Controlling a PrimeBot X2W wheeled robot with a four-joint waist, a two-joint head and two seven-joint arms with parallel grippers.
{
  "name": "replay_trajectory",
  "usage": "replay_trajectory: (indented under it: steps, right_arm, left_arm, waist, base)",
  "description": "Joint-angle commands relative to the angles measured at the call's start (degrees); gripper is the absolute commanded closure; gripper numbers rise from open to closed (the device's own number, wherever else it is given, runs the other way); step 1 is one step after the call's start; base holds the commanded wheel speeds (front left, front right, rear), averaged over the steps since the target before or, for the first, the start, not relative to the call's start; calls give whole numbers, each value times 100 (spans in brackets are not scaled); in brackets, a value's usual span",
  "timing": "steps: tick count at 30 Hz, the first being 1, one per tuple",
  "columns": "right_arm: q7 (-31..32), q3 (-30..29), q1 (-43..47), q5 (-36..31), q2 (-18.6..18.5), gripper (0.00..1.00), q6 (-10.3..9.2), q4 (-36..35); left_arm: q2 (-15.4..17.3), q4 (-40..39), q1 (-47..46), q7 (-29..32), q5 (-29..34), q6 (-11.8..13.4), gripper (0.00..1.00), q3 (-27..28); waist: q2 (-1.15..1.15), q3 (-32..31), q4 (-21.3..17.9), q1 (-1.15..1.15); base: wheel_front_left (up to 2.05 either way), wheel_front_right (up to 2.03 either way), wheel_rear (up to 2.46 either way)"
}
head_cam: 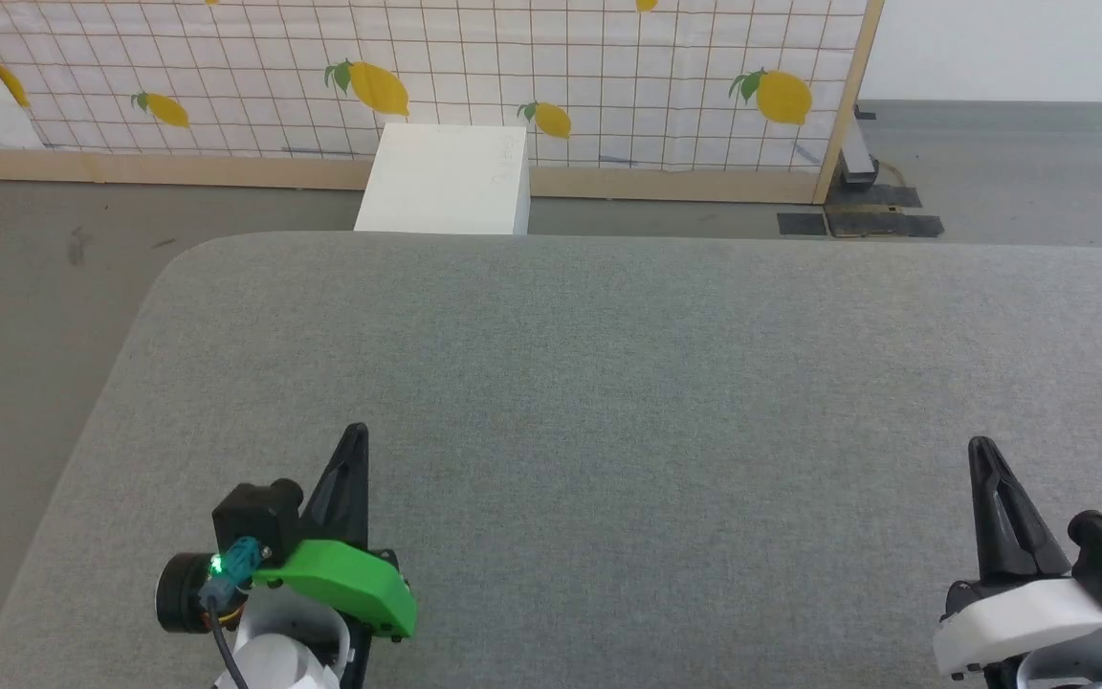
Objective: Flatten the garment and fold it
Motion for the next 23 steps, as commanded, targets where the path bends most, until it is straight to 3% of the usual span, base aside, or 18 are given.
replay_trajectory:
  steps: [1, 23]
  right_arm:
    - [29, 36, -106, -38, 5, 100, -3, 20]
    - [194, 224, -194, -152, 7, 100, -5, 37]
  left_arm:
    - [-10, -53, 105, 37, 113, 52, 100, 35]
    - [-16, -379, 238, 304, 391, 132, 100, 175]
  waist:
    - [0, 2, -3, 0]
    - [0, 34, -49, 0]
  base:
    - [0, 0, 0]
    - [0, 0, 0]
